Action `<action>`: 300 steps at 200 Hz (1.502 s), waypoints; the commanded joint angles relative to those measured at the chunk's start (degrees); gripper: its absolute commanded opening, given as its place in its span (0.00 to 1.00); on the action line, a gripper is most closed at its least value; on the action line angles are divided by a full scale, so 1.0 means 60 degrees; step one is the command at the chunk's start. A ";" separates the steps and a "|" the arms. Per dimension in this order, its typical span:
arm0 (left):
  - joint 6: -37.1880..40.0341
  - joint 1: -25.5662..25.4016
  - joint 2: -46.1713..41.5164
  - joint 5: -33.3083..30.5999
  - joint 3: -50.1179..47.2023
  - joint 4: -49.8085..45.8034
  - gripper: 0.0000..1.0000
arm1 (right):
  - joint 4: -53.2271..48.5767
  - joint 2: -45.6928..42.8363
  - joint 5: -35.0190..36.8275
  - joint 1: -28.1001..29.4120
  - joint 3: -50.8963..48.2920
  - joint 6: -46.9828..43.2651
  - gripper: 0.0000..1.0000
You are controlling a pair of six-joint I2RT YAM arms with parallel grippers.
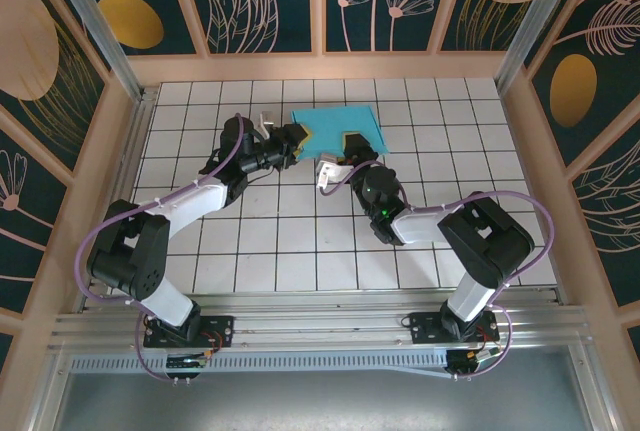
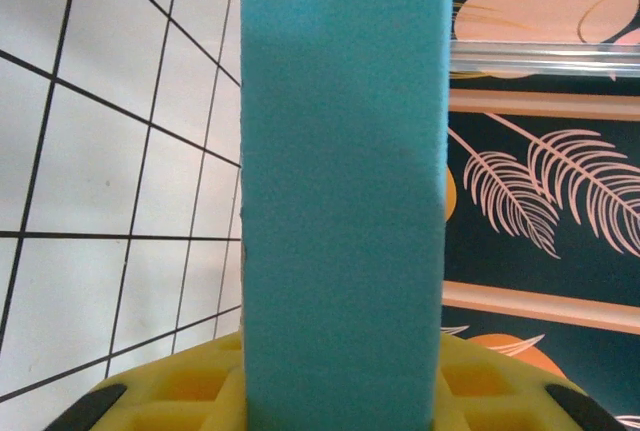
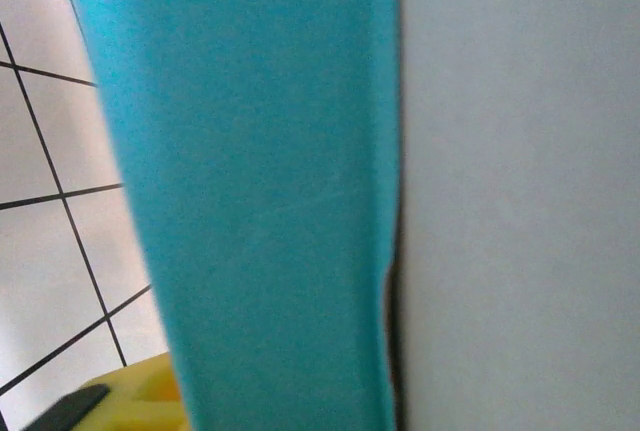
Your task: Fold the paper box
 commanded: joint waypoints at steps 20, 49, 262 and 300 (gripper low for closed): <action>-0.1384 -0.0148 -0.0450 0.0544 -0.0138 0.0186 0.40 | 0.0644 -0.0115 0.0007 -0.0072 0.0196 0.0147 0.27; -0.1406 -0.0135 -0.0571 0.0491 -0.0128 0.0175 0.46 | 0.0574 -0.0221 0.0021 -0.0086 0.0181 0.0160 0.27; 1.6291 0.0582 -0.5670 -0.1446 -0.0097 -0.6782 0.78 | -1.9923 0.0831 -0.5155 -0.1093 0.9145 0.3829 0.24; 1.7959 0.0573 -0.5808 -0.0786 -0.0543 -0.7407 0.82 | -2.0868 0.2205 -0.5039 -0.0854 1.0288 0.3821 0.25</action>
